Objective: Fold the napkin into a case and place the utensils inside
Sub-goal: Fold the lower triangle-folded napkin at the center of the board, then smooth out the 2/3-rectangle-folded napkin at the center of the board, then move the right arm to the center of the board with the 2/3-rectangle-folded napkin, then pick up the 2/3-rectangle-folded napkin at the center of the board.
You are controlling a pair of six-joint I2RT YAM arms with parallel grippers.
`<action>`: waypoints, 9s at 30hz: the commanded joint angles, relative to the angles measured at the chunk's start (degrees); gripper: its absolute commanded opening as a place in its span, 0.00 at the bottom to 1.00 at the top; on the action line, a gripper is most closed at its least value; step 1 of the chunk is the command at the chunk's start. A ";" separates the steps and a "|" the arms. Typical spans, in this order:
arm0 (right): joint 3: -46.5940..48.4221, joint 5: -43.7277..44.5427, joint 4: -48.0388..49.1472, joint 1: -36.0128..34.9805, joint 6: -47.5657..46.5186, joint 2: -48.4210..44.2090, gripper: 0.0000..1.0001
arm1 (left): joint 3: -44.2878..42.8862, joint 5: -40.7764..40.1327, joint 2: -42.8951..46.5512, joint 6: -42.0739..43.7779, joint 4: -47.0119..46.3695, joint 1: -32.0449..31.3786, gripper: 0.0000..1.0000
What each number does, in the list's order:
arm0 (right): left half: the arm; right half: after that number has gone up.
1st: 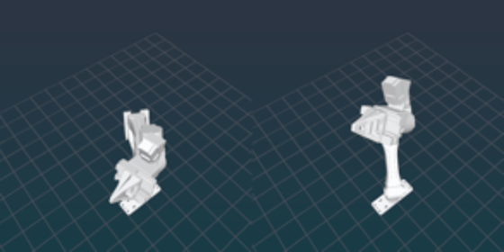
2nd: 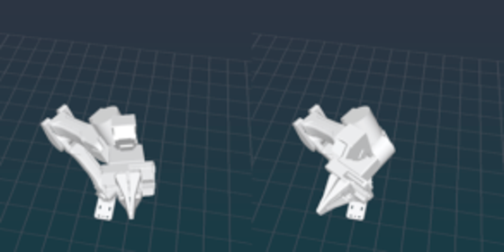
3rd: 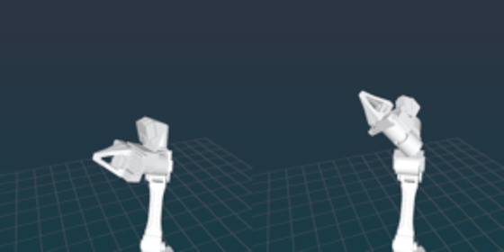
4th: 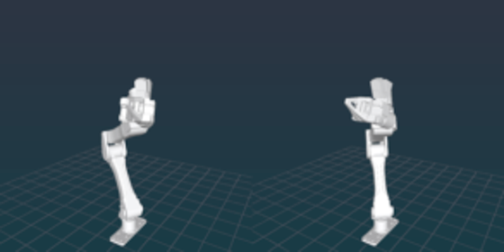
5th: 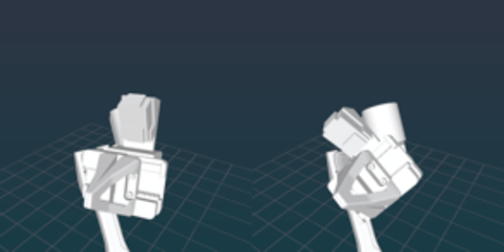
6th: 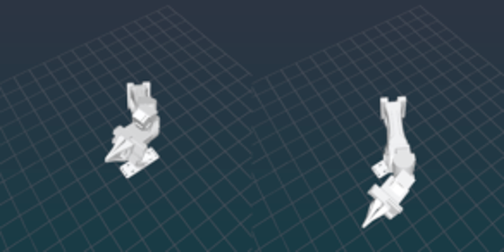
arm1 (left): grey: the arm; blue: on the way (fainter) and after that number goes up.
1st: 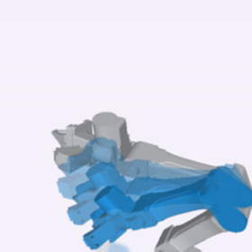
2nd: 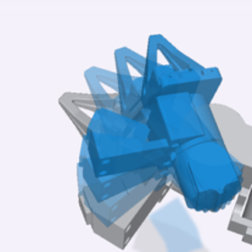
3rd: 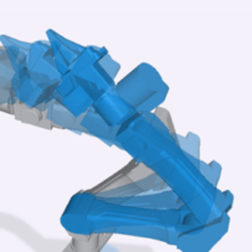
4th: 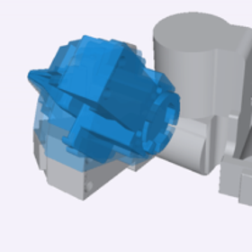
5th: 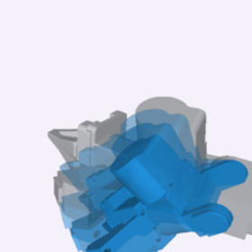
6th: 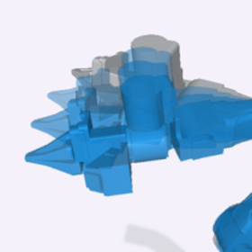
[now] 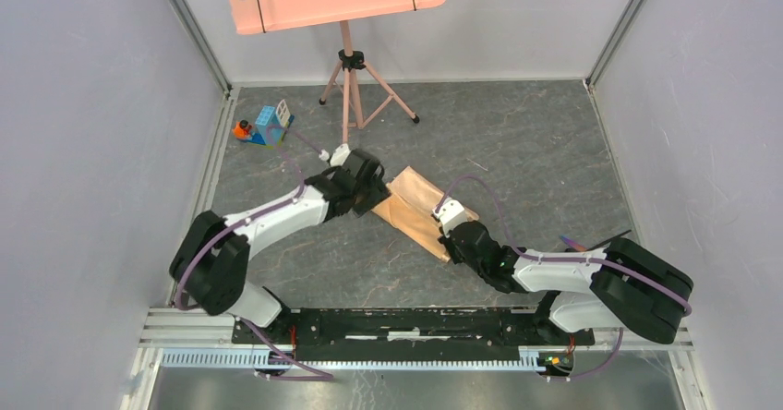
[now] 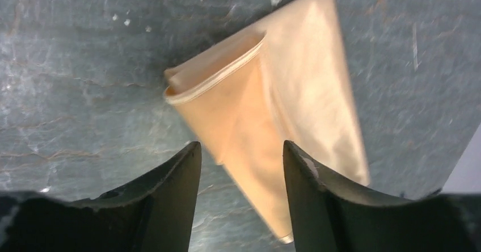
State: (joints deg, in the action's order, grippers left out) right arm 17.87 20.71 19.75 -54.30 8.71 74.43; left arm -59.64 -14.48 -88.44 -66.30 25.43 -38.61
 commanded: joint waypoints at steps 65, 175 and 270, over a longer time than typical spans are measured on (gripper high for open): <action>7.53 -70.96 21.67 20.54 17.78 24.18 0.59 | 24.22 21.78 -12.75 9.96 -50.17 13.34 0.02; -4.30 -38.48 -10.20 41.03 9.83 -16.71 0.87 | -40.73 -15.21 -34.62 0.77 44.66 -37.14 0.65; -8.69 -55.34 22.72 33.54 39.05 4.14 0.65 | -10.75 4.72 -11.88 12.95 14.70 -27.20 0.31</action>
State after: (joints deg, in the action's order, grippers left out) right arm 8.86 -35.59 48.25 -22.33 52.53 81.03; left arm -66.94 -12.99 -97.89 -57.93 39.97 -65.69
